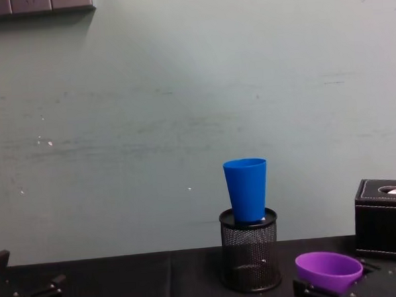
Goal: Pick up one cup with a gripper and tap it against the other cup.
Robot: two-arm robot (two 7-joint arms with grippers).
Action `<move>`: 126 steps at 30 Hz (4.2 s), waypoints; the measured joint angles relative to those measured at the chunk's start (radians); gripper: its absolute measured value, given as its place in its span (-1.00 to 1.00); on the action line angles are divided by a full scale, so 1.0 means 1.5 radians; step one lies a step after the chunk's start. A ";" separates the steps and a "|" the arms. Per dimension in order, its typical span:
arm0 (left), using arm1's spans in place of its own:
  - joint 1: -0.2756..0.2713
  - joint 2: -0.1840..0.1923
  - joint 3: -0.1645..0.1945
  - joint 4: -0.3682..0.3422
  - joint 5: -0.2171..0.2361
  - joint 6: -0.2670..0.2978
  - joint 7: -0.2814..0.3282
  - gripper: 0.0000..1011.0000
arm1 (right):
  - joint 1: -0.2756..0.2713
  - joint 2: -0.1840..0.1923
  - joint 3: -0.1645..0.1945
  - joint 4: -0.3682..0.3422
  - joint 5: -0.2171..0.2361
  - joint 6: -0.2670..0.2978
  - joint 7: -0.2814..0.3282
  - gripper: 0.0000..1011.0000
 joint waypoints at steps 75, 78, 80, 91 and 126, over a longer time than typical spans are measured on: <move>0.000 0.000 0.000 0.000 0.000 0.000 0.000 1.00 | 0.025 -0.014 -0.010 0.054 -0.008 -0.041 0.010 0.98; 0.000 0.000 0.000 0.000 0.000 0.000 0.000 1.00 | 0.025 -0.015 -0.008 0.055 -0.006 -0.050 0.011 0.98; 0.000 0.000 0.000 0.000 0.000 0.000 0.000 1.00 | 0.025 -0.016 -0.006 0.056 -0.002 -0.059 0.014 0.98; 0.000 0.000 0.000 0.000 0.000 0.000 0.000 1.00 | 0.020 -0.019 0.005 0.052 0.026 -0.099 0.036 0.98; 0.000 0.000 0.000 0.000 0.000 0.000 0.000 1.00 | 0.003 -0.013 0.015 -0.009 0.040 -0.096 0.027 0.98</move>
